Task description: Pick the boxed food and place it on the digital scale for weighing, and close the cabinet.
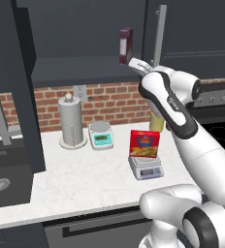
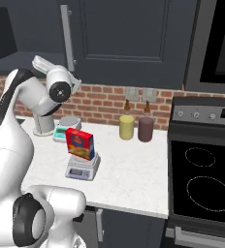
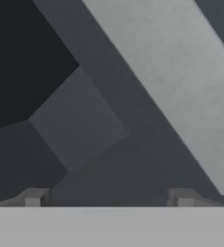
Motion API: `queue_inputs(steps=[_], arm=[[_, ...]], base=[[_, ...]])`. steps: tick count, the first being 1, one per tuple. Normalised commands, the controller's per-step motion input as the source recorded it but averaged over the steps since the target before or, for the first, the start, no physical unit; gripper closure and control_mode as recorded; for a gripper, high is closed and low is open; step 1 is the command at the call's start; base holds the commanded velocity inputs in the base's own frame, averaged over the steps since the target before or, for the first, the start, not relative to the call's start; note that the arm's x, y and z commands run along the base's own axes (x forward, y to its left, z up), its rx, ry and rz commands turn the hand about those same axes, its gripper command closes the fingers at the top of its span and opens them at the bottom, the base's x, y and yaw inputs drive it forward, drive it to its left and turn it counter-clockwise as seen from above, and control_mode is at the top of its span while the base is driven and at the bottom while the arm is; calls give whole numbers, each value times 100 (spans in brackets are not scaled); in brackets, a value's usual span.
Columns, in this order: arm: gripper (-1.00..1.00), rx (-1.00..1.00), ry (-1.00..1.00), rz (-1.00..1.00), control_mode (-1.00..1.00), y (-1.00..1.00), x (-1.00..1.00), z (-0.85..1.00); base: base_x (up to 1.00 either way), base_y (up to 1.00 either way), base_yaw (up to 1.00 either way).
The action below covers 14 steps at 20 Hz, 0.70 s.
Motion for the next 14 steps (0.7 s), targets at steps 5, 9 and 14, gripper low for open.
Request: queue_inputs(steps=[5,9,14], arm=[[-100,0,-2,1,-100,0,-57,0],[-100,0,-17,5,-100,0,-100,0],[-100,0,-18,0,-100,0,-100,13]], base=[[0,0,0],[0,0,0],[0,0,0]])
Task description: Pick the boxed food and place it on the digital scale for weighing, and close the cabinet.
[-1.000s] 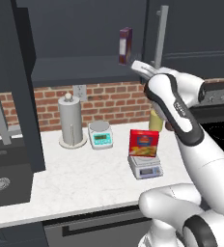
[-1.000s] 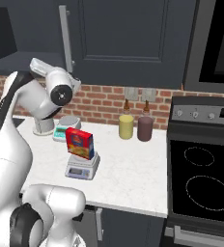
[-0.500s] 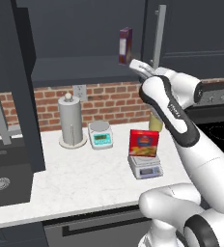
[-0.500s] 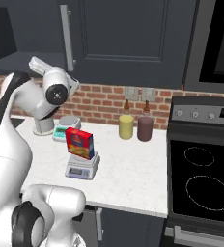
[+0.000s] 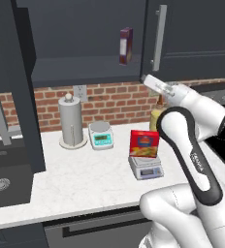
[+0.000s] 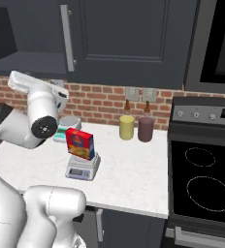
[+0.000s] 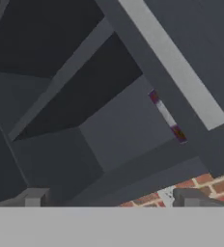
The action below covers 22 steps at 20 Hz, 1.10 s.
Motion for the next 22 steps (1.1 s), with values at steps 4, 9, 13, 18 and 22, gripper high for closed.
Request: queue_inputs(steps=[4,9,13,18,22], arm=[[-100,-11,-17,0,-100,0,-100,2],[-100,-28,-6,-8,-100,8,-100,0],[-100,-43,0,-17,-100,34,-100,-7],[-100,-49,0,-20,-100,51,-100,-18],[-100,-15,-3,-4,-100,11,-59,-6]], base=[[0,0,0],[0,0,0],[0,0,0],[0,0,0],[0,0,0]])
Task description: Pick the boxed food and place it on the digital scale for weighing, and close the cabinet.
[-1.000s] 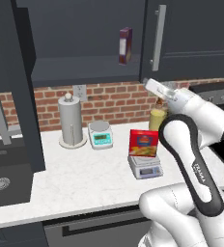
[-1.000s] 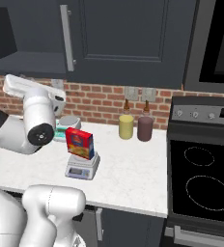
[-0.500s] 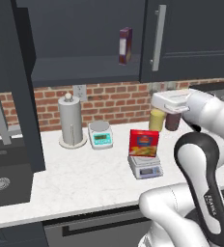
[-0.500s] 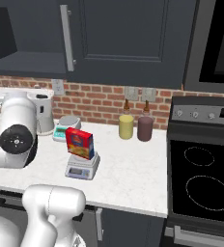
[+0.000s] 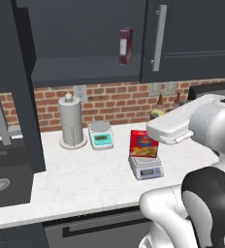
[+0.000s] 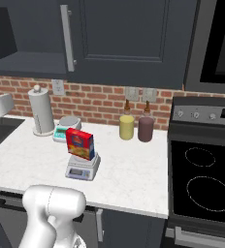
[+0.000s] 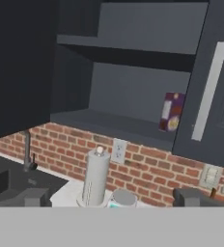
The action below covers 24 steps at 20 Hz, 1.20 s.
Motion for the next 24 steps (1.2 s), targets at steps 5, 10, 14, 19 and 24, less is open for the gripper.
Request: queue_inputs(steps=[5,10,14,19,24], arm=[[-100,0,0,1,-100,9,-26,-10],[-100,0,0,0,-100,56,-76,-34],[-100,4,-3,-5,-100,71,-54,-18],[-100,6,-7,-12,-100,95,-20,-16],[-100,6,-10,-8,-100,63,-1,-3]], base=[[0,0,0],[0,0,0],[0,0,0],[0,0,0],[0,0,0]])
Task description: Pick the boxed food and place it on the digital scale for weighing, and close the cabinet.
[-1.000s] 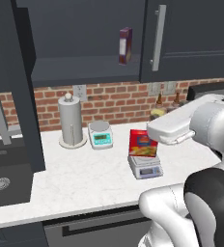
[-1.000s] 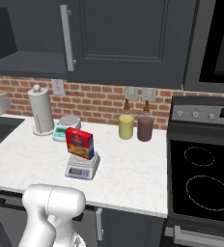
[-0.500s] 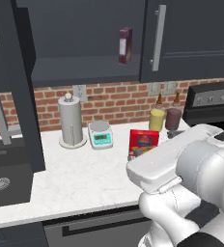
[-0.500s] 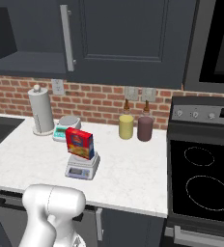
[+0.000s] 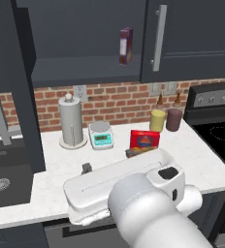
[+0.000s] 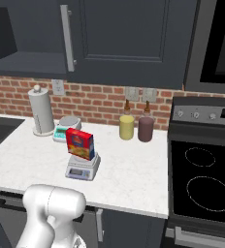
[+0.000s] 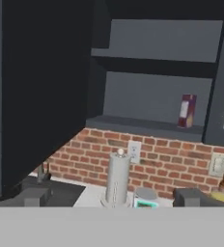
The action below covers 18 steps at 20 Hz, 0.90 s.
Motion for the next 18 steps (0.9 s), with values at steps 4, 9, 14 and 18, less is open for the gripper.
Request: queue_inputs(steps=[4,9,14,18], arm=[[-100,0,-6,-8,-100,39,3,-1],[-100,-3,-22,0,-100,68,-21,-6],[-100,-4,-34,-1,-100,66,-12,0],[-100,-2,-30,-15,-100,85,5,0]], base=[[0,0,0],[0,0,0],[0,0,0],[0,0,0]])
